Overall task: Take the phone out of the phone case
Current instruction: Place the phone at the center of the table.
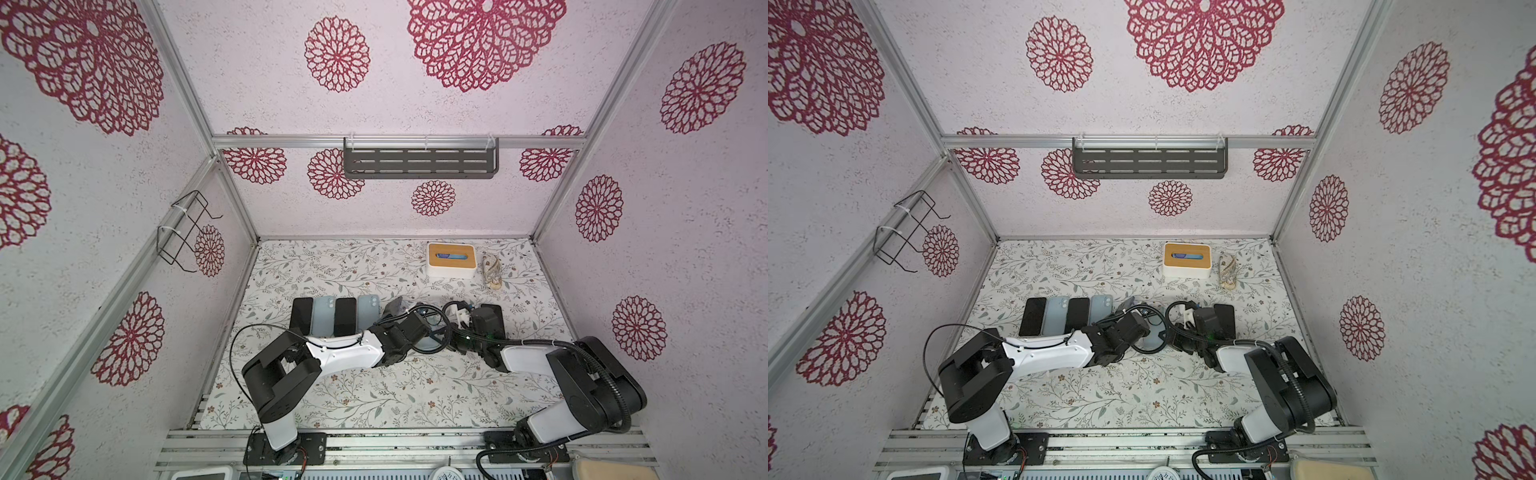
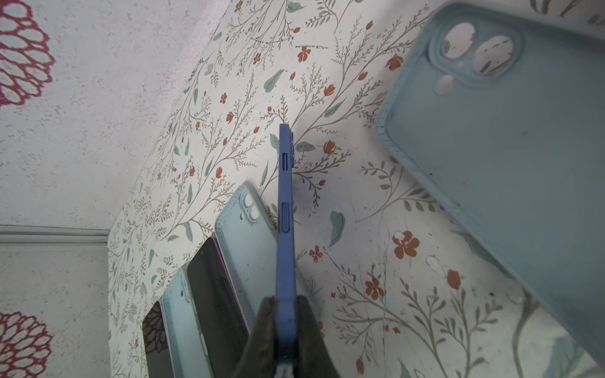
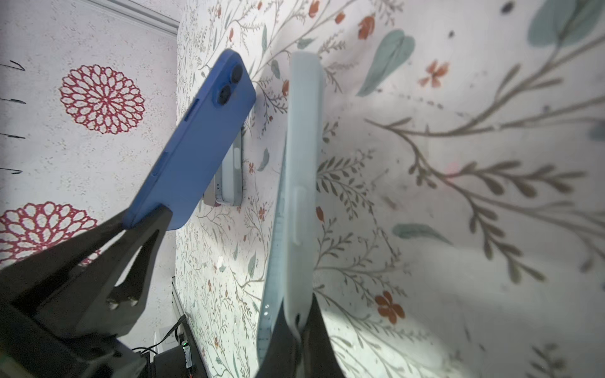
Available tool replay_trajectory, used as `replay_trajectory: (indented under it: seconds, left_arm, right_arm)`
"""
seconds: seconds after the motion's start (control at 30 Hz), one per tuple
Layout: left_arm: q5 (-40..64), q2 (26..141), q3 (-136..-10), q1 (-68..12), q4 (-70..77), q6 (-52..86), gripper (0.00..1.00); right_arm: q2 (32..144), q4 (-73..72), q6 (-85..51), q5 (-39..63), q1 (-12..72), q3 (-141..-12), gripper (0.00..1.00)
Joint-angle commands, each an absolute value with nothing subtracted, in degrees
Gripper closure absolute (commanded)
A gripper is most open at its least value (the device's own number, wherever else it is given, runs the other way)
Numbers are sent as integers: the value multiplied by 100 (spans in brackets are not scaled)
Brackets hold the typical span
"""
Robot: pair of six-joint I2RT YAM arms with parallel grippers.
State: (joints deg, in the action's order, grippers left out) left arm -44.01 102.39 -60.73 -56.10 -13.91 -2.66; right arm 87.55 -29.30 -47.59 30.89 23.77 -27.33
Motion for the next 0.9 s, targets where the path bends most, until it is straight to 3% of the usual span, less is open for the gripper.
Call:
replay_trajectory:
  seconds: [0.0, 0.13, 0.33, 0.57, 0.87]
  left_arm:
    - [-4747, 10597, -6371, -5642, -1399, -599, 98]
    - [-4913, 10948, -6520, -5799, -1532, -647, 92]
    - [-4895, 11502, -6657, -5914, -1587, -382, 69]
    - [-4987, 11804, -6759, -5951, -1453, -316, 60]
    - [-4792, 10946, -6600, -5891, -1297, 236, 17]
  right_arm:
    - [8918, -2883, -4510, 3258, 2338, -3057, 100]
    - [9277, -2803, -4449, 3326, 2283, -3381, 100]
    - [9906, -2691, -4372, 3600, 2155, -3931, 100]
    - [10271, -2503, -4273, 3658, 2109, -4277, 100]
    - [10567, -2937, -4621, 3516, 2126, -4365, 100]
